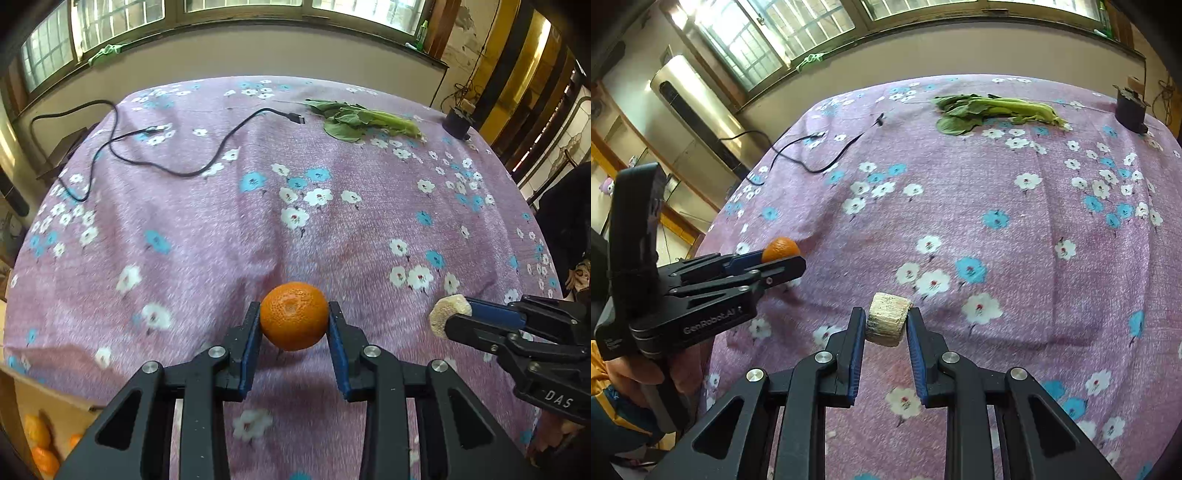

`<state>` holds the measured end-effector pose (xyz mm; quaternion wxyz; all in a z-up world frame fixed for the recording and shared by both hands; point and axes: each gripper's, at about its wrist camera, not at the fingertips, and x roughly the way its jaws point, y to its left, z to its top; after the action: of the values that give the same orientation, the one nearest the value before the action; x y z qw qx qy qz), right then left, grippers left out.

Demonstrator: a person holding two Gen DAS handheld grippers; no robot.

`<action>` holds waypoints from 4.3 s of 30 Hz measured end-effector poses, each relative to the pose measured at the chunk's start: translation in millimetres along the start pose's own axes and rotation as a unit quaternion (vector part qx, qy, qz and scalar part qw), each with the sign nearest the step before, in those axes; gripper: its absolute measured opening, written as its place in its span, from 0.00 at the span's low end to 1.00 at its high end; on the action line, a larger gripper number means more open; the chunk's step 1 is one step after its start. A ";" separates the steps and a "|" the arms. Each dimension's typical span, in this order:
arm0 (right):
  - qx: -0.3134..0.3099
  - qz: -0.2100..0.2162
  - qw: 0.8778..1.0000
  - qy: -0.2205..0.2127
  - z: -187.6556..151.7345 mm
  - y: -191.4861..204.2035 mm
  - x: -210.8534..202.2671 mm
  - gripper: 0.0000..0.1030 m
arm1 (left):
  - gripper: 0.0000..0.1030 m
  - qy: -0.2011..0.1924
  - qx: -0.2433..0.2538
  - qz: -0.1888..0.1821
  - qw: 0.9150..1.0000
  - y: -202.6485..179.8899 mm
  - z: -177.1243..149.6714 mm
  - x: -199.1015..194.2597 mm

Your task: Organize fruits

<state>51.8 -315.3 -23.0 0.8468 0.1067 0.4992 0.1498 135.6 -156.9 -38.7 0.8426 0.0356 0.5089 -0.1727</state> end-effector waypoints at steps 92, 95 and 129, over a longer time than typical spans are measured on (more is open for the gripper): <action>-0.226 0.055 0.970 0.063 -62.4 293.2 59.3 0.54 | 0.70 -0.041 -0.243 0.229 0.942 172.8 -218.0 -173.1; -0.215 0.051 0.974 0.051 -70.8 289.4 42.8 0.55 | 0.73 -0.051 -0.239 0.236 0.940 170.2 -215.8 -182.2; -0.213 0.037 0.975 0.051 -88.1 282.7 16.5 0.62 | 0.76 -0.073 -0.235 0.240 0.939 162.5 -212.5 -204.0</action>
<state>-59.6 -43.0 14.8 0.8175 -0.0649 0.4938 0.2892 -77.0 97.5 18.1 0.8780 -0.0550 0.4487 0.1575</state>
